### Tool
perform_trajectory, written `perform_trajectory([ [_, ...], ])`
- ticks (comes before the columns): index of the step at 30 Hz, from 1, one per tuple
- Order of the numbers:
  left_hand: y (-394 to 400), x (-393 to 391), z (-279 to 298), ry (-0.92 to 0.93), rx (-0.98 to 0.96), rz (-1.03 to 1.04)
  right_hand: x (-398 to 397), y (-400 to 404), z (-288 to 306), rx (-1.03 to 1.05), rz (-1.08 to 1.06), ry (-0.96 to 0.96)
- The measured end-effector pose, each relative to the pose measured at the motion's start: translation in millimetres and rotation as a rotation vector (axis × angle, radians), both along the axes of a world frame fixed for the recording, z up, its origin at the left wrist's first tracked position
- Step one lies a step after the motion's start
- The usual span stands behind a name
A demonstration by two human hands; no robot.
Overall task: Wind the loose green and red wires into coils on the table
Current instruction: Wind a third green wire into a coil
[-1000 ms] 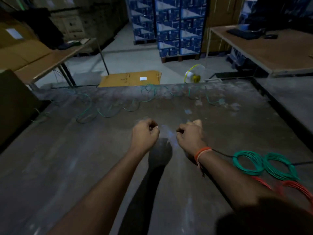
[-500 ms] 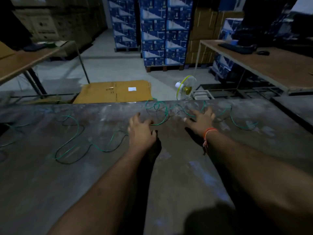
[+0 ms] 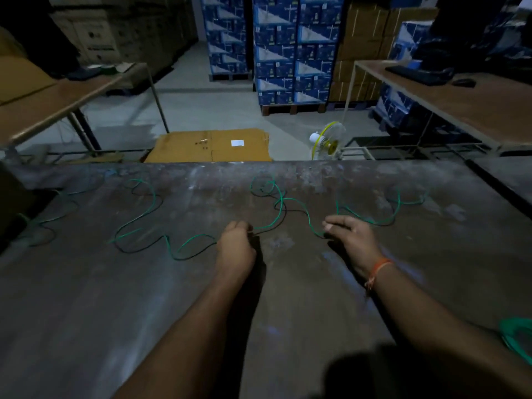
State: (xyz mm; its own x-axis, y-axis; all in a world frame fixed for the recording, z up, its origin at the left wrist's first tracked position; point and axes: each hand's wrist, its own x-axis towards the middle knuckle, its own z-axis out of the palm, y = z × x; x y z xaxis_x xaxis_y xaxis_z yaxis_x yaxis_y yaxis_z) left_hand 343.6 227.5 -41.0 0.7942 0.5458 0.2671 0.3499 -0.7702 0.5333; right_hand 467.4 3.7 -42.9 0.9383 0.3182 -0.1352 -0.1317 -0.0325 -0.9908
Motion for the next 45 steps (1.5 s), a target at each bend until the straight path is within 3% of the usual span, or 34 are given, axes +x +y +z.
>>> perform_trajectory([
  [10, -120.6, -218.7, 10.5, 0.137, -0.173, 0.146, -219.5, -101.4, 9.8, -0.088, 0.103, 0.030],
  [13, -176.5, -284.7, 28.9, 0.221, -0.346, 0.019, -274.9, -139.4, 16.0, -0.117, 0.114, 0.090],
  [17, -229.7, -356.6, 55.3, 0.387, -0.771, -0.294, -332.5, -188.6, 26.9, -0.245, 0.179, 0.178],
  [20, -244.2, -383.8, 70.7, 0.361, -0.798, -0.309, -359.0, -215.3, 37.7, -0.289, 0.221, 0.156],
  [25, -238.8, -401.4, 79.2, 0.051, -0.573, -0.008, -383.4, -235.5, 51.6, -0.323, 0.204, 0.036],
  [30, -201.2, -410.1, 89.4, 0.036, -0.182, 0.219, -390.2, -230.6, 41.6, -0.302, 0.138, -0.145],
  [40, -54.2, -348.4, 90.5, 0.156, 0.036, 0.226, -391.6, -156.2, 49.6, -0.154, -0.063, -0.228],
  [45, 23.7, -285.7, 79.8, 0.375, 0.198, 0.048, -383.9, -115.5, 28.6, -0.114, -0.082, -0.159],
])
